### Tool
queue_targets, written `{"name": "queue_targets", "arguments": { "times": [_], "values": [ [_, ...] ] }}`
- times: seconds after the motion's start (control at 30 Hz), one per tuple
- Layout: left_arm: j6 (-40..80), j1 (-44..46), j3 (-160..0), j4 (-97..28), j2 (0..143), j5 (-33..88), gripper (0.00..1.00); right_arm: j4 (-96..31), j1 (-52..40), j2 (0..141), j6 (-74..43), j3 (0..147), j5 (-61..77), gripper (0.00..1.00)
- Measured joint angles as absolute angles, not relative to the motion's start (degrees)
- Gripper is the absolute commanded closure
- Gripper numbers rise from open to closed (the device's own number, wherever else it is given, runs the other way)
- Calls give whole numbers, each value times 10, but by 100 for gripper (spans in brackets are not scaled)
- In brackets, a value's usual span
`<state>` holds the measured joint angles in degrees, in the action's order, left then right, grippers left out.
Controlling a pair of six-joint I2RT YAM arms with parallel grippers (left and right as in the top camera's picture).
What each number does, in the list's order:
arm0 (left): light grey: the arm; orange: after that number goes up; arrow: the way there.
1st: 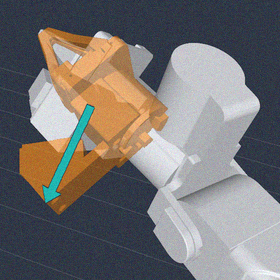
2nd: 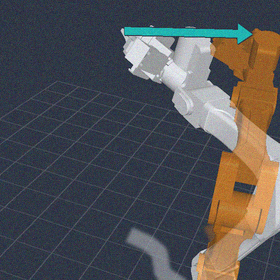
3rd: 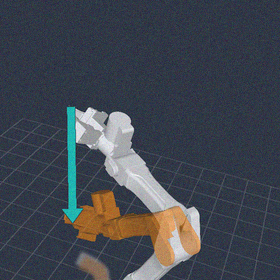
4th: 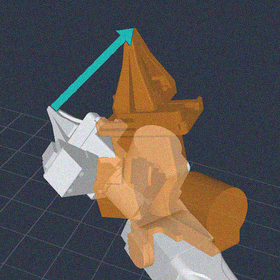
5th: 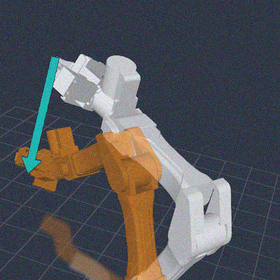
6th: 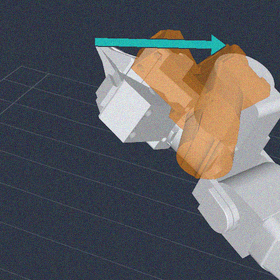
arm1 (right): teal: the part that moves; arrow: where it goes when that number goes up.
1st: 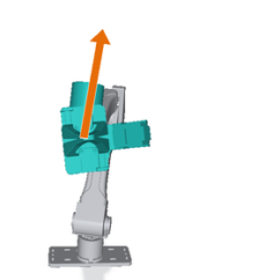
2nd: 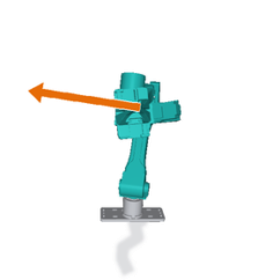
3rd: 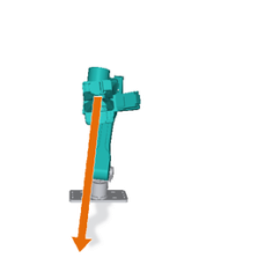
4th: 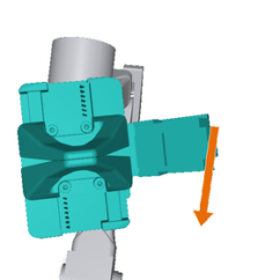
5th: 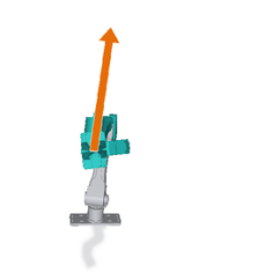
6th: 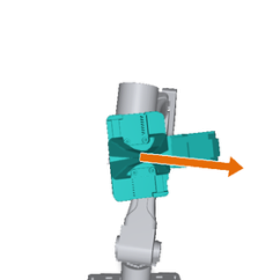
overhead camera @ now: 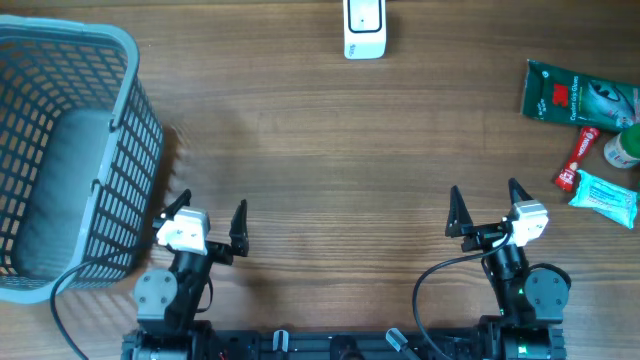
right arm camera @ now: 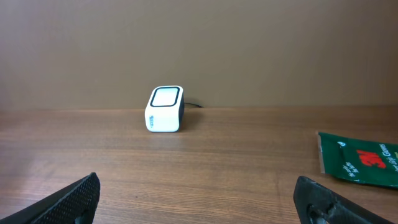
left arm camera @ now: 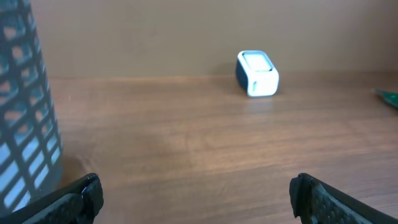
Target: Scan the item barcode
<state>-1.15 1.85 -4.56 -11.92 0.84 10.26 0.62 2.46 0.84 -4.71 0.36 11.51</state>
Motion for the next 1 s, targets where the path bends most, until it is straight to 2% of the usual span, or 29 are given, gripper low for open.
{"name": "queue_targets", "arguments": {
  "times": [0.2,0.4,1.0],
  "values": [
    [-12,16,-40,-111,8,92,0,6,25,8,-47,4,115,0],
    [-12,11,-21,-19,8,88,0,6,25,8,-47,4,115,0],
    [-14,10,-8,-38,31,86,0,6,25,8,-47,4,115,0]
  ]
}}
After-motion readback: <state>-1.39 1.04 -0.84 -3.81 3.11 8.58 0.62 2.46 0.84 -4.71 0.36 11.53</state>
